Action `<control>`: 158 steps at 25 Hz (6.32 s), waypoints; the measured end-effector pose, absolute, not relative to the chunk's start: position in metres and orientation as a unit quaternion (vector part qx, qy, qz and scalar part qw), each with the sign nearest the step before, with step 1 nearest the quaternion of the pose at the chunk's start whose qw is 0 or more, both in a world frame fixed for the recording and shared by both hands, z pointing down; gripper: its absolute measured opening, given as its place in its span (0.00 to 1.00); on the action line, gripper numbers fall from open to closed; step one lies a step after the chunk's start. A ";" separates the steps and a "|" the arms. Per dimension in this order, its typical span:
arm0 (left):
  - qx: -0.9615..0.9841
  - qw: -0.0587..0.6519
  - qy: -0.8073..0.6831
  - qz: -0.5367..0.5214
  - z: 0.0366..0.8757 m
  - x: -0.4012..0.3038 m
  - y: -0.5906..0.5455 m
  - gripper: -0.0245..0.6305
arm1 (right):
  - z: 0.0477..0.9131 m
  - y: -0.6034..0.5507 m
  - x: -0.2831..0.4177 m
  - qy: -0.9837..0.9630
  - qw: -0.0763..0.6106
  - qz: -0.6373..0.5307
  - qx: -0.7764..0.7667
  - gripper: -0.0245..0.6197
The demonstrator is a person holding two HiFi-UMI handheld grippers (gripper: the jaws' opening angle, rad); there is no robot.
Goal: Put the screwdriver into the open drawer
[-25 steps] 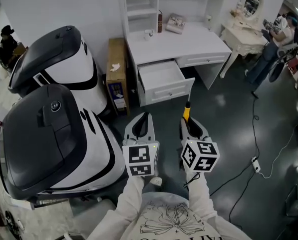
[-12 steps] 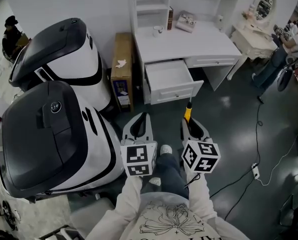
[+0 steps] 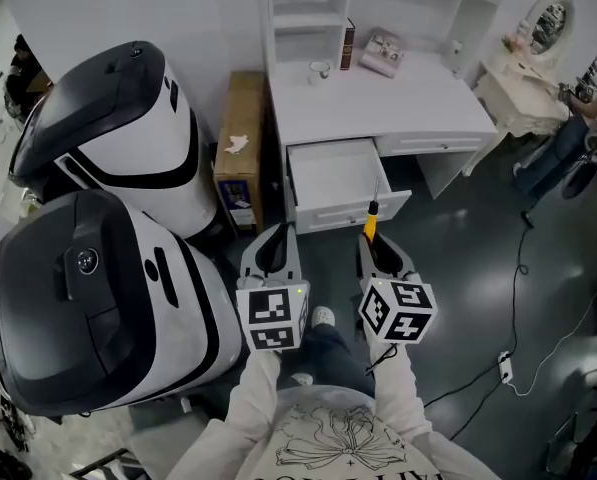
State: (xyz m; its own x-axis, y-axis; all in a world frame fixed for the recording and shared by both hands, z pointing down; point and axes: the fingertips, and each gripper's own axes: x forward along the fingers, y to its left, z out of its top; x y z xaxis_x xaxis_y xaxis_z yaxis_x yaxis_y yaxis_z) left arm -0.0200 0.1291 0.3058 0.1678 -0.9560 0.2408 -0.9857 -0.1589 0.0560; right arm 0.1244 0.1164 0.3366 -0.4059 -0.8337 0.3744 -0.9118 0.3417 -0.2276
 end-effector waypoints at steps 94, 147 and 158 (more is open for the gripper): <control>0.701 0.324 -0.601 0.204 0.583 -0.084 -0.241 0.05 | 0.704 -0.216 0.043 -0.704 0.417 0.448 0.360 0.15; 0.692 0.294 -0.640 0.159 0.527 -0.096 -0.246 0.05 | 0.645 -0.254 0.035 -0.761 0.410 0.335 0.376 0.10; 0.703 0.219 -0.667 0.110 0.420 -0.092 -0.235 0.05 | 0.477 -0.266 0.043 -0.817 0.263 0.249 0.449 0.06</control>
State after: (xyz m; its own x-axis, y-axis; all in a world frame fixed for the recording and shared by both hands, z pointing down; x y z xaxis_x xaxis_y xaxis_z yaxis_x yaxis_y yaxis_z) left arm -0.0919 -0.2345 0.4198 0.0856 -0.8906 0.4466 -0.9867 -0.0137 0.1618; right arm 0.0434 -0.2663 0.4769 -0.4583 -0.6022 0.6537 -0.8646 0.4725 -0.1708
